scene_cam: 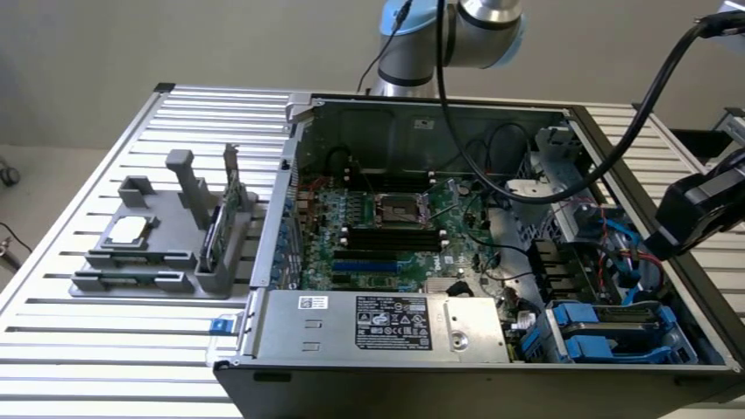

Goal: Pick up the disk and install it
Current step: 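Insert the first disk wire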

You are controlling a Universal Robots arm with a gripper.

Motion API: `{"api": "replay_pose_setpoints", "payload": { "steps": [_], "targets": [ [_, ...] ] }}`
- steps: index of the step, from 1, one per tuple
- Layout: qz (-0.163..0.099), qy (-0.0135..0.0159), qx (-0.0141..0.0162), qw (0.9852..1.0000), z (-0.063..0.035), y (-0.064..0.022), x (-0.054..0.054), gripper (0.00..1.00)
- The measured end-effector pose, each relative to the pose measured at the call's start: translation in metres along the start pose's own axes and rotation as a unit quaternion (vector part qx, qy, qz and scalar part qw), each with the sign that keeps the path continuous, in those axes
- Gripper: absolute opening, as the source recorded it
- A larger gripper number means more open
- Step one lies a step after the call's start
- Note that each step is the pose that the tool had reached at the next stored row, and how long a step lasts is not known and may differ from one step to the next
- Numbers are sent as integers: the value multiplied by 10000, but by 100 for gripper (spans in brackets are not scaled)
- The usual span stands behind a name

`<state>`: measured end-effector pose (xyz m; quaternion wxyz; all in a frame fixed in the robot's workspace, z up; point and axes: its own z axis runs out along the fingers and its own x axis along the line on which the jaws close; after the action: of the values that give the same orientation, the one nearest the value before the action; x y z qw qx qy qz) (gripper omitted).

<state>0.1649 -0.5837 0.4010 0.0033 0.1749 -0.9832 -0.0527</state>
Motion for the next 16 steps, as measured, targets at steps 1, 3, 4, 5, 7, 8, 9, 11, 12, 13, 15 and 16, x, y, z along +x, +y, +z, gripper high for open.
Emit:
{"api": "replay_pose_setpoints", "payload": {
  "steps": [1,3,4,5,7,8,9,11,12,13,15,16],
  "targets": [
    [0,1,-1,10000,0,-1,-2,26],
    [0,4,-1,10000,0,-2,-6,26],
    [1,5,-2,10000,0,-3,-8,26],
    [1,6,-3,10000,0,-4,-10,26],
    [1,9,-3,10000,0,-5,-14,26],
    [1,10,-4,10000,0,-6,-16,26],
    [1,11,-4,10000,0,-7,-19,26],
    [2,14,-5,10000,0,-8,-23,26],
    [2,15,-6,10000,0,-9,-25,26],
    [2,17,-6,10000,0,-10,-27,26],
    [2,19,-7,10000,0,-11,-31,26],
    [2,20,-8,10000,0,-12,-33,26]
  ]
}}
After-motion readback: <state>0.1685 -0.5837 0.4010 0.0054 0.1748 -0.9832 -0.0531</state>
